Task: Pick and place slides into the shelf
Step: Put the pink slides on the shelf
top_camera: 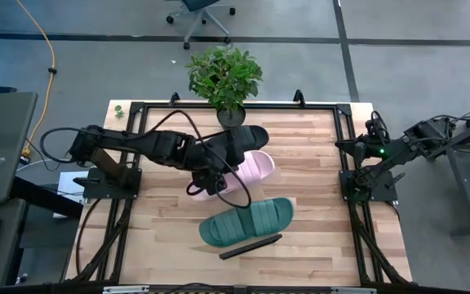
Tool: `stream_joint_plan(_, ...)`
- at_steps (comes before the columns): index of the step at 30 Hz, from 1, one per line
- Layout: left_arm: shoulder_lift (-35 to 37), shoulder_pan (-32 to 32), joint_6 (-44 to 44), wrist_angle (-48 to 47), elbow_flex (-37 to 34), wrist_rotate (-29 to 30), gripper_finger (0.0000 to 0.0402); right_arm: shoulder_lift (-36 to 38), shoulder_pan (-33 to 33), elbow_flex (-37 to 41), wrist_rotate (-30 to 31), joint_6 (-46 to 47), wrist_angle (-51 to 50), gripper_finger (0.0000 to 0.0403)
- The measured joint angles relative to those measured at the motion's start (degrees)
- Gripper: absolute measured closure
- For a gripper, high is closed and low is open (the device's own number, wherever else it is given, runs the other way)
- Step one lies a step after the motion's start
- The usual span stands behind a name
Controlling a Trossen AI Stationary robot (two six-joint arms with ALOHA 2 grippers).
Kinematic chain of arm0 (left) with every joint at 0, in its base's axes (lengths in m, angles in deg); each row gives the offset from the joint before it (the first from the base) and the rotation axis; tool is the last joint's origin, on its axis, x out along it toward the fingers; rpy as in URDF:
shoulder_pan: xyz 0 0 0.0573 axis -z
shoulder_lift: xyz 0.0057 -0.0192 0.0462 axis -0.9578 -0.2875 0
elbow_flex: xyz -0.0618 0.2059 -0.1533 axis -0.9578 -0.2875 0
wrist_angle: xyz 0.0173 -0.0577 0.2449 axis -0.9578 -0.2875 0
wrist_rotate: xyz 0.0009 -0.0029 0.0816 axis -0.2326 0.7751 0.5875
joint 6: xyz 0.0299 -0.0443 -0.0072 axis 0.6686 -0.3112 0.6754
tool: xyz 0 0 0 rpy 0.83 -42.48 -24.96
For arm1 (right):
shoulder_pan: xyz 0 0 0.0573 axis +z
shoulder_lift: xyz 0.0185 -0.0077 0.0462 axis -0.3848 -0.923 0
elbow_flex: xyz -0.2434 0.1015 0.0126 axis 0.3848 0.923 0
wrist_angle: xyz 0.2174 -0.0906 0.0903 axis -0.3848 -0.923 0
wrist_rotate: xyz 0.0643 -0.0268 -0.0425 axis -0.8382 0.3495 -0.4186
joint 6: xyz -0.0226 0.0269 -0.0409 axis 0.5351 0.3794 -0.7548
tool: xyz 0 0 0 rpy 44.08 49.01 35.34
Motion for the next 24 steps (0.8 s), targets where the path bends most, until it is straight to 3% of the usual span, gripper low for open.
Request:
stream_joint_plan(5, -1.94, -0.12, 0.09, -0.81, 0.07, -2.45, 0.0402, -0.01, 0.00, 0.00, 0.00, 0.00, 0.00, 0.0315)
stream_joint_plan(24, -4.05, -0.15, -1.25, 1.37, 0.01, -2.03, 0.0402, -0.02, 0.01, 0.00, -1.09, -1.28, -0.02, 0.0315)
